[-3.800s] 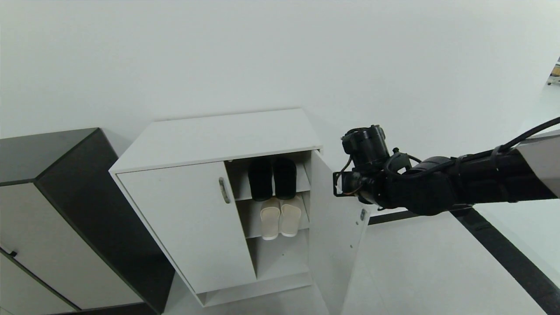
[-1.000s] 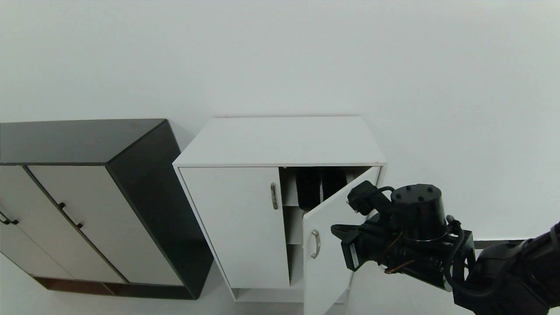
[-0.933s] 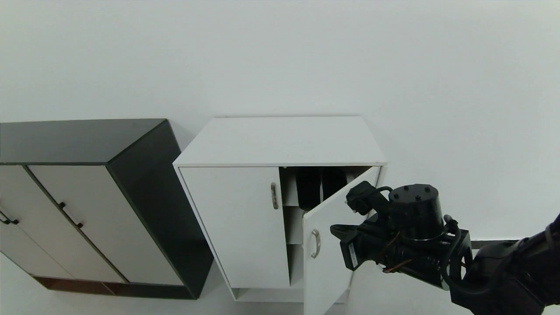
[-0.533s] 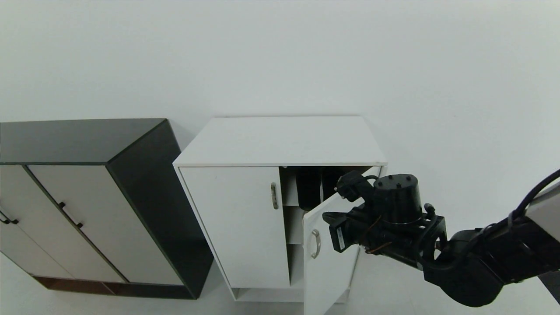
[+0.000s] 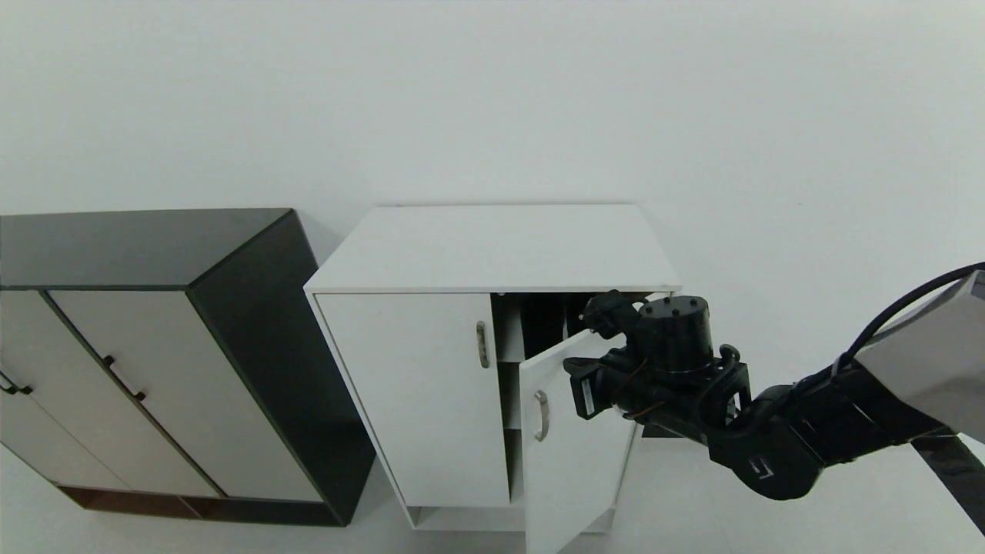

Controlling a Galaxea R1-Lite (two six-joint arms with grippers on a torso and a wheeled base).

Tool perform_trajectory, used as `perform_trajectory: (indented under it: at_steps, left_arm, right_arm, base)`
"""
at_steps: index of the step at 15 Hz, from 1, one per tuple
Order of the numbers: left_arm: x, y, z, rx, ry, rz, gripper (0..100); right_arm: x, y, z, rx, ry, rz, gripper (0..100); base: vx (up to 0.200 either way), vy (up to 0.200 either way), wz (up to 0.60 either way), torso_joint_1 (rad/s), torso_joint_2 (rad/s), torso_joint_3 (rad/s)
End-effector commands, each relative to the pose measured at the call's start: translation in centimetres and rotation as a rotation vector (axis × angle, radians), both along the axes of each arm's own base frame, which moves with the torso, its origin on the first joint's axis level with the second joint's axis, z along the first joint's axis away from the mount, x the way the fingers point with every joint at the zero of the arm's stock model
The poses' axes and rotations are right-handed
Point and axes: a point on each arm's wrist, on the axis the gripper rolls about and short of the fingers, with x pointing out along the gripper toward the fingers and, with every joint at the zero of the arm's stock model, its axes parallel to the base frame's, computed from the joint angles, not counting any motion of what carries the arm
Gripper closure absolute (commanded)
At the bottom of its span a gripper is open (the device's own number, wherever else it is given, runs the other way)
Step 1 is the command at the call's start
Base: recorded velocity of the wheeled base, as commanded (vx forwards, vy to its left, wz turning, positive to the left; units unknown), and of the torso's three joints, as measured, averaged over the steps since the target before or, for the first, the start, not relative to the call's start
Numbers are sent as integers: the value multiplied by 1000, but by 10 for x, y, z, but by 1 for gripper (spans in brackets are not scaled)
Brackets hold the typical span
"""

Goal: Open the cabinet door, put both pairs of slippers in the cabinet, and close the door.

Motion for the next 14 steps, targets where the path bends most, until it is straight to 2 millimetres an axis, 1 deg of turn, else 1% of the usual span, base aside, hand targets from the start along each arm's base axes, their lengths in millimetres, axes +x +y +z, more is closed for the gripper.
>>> perform_trajectory:
  at_steps: [1, 5, 9, 12, 14]
  left_arm:
    - [0, 0, 0, 0, 0, 0, 100]
    - [0, 0, 0, 0, 0, 0, 100]
    - [0, 0, 0, 0, 0, 0, 100]
    - [0, 0, 0, 0, 0, 0, 100]
    - [0, 0, 0, 0, 0, 0, 100]
  right_arm:
    - [11, 6, -4, -5, 7, -7, 100]
    - [29, 13, -5, 1, 1, -20, 100]
    - [43, 9, -6, -3, 7, -49, 100]
    - [59, 6, -8, -1, 5, -75, 100]
    - [66, 7, -6, -1, 5, -81, 100]
  base:
    - [0, 0, 0, 0, 0, 0]
    - [0, 0, 0, 0, 0, 0]
    - [0, 0, 0, 0, 0, 0]
    - [0, 0, 0, 0, 0, 0]
    - [0, 0, 0, 0, 0, 0]
